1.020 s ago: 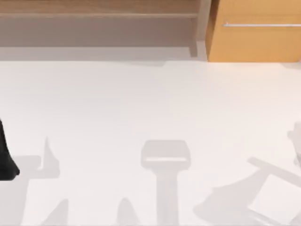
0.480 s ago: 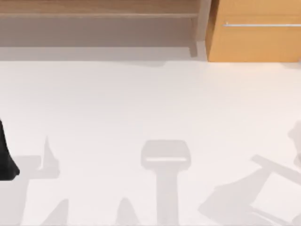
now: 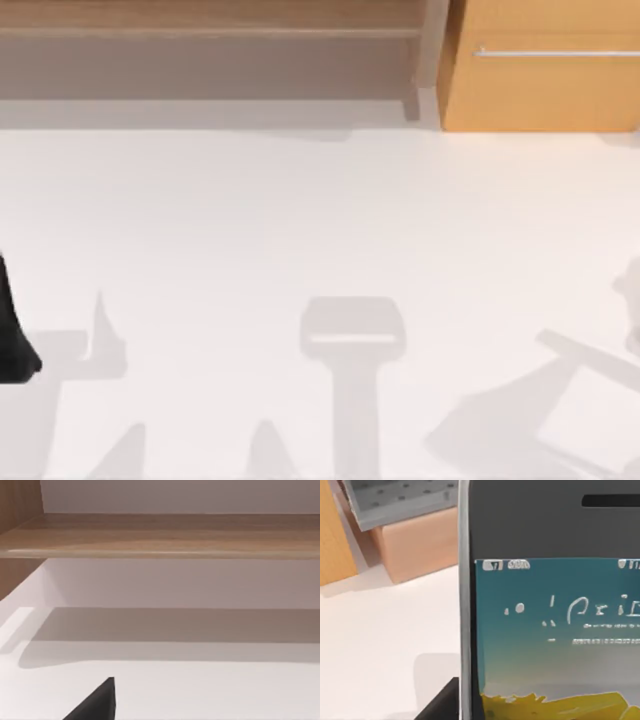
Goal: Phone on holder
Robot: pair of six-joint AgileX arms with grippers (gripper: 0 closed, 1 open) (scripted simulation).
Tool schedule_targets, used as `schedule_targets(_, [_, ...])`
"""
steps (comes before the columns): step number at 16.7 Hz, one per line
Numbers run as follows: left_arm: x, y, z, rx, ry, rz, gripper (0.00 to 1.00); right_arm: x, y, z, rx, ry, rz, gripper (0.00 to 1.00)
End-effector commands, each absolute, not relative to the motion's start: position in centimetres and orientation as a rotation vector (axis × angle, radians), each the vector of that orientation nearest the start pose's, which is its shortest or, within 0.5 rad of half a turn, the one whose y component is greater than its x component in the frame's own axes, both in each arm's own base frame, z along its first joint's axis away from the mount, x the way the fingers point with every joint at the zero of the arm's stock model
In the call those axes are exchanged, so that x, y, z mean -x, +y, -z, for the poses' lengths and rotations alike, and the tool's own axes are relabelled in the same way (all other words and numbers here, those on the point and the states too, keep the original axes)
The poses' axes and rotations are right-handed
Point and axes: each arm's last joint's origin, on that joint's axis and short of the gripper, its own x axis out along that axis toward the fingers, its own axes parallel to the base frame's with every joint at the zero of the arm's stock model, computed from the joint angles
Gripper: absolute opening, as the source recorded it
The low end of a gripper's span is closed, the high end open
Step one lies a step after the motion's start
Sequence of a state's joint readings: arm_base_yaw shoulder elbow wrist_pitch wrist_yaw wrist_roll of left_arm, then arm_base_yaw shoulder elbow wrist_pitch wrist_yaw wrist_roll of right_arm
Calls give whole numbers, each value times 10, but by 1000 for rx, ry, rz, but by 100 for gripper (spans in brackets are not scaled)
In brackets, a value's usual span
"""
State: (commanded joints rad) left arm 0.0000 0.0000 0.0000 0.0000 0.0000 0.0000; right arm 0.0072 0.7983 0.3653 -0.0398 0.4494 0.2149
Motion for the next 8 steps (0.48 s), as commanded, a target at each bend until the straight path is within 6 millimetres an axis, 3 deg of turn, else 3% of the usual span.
schedule_targets(2, [-106, -1, -160, 0, 0, 0, 100, -174, -13, -197, -95, 414, 479, 98])
schedule_targets(8, [-106, -1, -160, 0, 0, 0, 100, -174, -13, -197, -95, 414, 479, 100])
